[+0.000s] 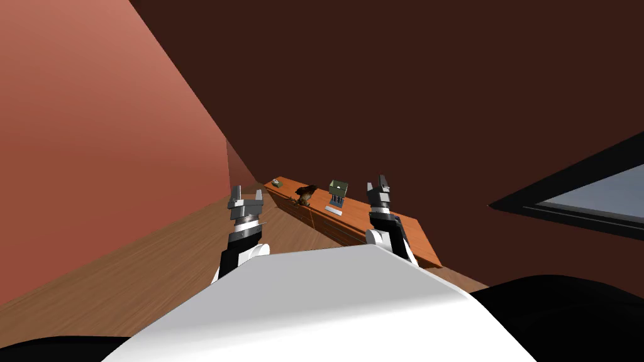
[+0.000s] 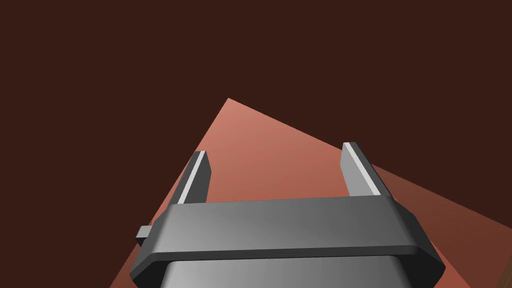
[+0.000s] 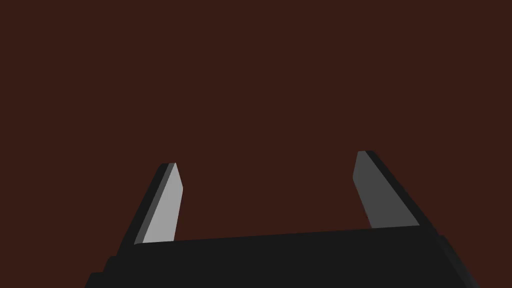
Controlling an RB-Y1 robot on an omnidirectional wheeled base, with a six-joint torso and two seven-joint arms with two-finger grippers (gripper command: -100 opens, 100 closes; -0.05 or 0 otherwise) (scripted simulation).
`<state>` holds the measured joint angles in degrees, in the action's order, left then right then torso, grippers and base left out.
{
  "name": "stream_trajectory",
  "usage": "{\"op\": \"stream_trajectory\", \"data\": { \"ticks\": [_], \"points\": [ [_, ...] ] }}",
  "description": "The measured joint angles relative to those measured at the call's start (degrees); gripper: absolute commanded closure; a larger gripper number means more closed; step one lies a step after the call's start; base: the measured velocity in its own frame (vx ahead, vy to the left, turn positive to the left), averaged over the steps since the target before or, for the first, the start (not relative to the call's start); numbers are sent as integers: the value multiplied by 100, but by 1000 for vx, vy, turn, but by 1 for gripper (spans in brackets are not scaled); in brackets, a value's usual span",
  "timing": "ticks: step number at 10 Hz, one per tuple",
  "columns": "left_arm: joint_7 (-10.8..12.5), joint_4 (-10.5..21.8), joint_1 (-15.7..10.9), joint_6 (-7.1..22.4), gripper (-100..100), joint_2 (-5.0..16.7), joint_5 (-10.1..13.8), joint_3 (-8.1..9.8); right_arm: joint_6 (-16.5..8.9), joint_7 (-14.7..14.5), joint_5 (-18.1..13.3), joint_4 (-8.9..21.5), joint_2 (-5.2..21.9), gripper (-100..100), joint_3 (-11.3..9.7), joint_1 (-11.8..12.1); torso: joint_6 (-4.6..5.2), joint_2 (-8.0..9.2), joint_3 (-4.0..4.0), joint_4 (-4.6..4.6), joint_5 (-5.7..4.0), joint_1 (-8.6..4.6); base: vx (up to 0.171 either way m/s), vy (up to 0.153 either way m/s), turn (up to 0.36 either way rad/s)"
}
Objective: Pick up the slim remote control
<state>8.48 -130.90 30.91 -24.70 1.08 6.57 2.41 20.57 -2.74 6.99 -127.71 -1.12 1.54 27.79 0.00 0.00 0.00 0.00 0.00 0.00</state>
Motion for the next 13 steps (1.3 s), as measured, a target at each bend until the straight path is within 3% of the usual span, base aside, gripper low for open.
{"op": "stream_trajectory", "data": {
  "ticks": [3,7,13],
  "points": [
    [0,0,-1,0,0,0,0,0,37,-109,-85,243,419,-100,49,2,-1,14,8,3,0,0,-41,10,122],
    [0,0,-1,0,0,0,0,-1,100,-432,-341,871,1137,-100,142,28,-1,24,14,5,3,13,-54,35,156],
    [0,0,-1,0,0,0,0,0,142,-781,-642,1606,1772,-100,201,59,-2,7,4,2,2,6,-18,24,137]
  ]
}}
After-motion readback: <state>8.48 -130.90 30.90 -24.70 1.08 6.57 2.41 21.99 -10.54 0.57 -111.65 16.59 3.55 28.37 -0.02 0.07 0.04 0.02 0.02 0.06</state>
